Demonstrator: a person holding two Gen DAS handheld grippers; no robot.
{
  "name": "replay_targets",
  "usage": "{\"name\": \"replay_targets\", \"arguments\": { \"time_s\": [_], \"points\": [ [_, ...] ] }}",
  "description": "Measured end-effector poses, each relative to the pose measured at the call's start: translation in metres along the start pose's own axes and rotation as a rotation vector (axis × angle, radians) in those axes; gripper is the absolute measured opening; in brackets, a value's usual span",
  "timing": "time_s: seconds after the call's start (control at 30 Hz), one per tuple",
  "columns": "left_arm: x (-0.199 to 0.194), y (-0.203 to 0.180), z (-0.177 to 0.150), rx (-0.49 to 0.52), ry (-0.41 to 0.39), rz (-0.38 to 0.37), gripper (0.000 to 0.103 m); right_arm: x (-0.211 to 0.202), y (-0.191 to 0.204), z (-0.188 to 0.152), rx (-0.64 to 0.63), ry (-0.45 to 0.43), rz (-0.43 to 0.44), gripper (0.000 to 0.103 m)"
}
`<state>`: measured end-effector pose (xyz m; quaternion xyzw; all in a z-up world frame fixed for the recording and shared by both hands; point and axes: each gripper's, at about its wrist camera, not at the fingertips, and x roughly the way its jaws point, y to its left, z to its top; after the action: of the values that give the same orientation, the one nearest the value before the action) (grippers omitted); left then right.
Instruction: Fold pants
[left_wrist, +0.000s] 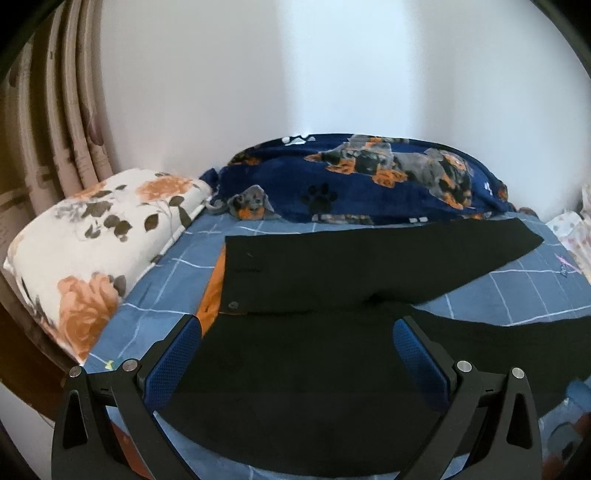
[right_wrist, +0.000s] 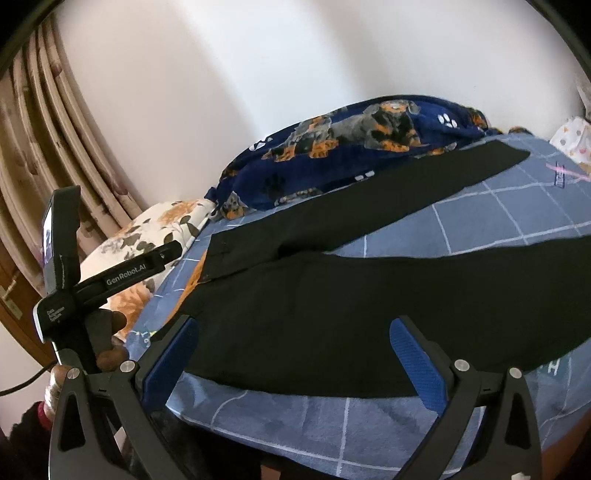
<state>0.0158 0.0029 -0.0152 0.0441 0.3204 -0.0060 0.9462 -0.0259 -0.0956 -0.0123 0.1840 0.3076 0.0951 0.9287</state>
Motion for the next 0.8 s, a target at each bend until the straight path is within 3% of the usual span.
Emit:
{"name": "replay_targets", "arguments": {
  "time_s": [0.1, 0.3, 0.5, 0.67, 0.8],
  "points": [
    [0.007, 0.004, 0.005, -0.006, 0.022, -0.023, 0.103, 0.002, 0.003, 0.004, -0.04, 0.012, -0.032, 0.103],
    [0.024, 0.019, 0.007, -0.029, 0.071, 0.007, 0.103, 0.015, 0.005, 0.017, -0.124, 0.069, -0.094, 0.103],
    [0.05, 0.04, 0.016, -0.07, 0.104, 0.022, 0.103, 0.022, 0.003, 0.029, -0.135, 0.075, -0.093, 0.103],
    [0.071, 0.055, 0.026, -0.057, 0.087, 0.046, 0.103, 0.034, 0.003, 0.043, -0.126, 0.06, -0.103, 0.103],
    [0.098, 0.069, 0.035, -0.056, 0.106, 0.027, 0.103, 0.048, 0.002, 0.052, -0.108, 0.068, -0.101, 0.103]
  ]
}}
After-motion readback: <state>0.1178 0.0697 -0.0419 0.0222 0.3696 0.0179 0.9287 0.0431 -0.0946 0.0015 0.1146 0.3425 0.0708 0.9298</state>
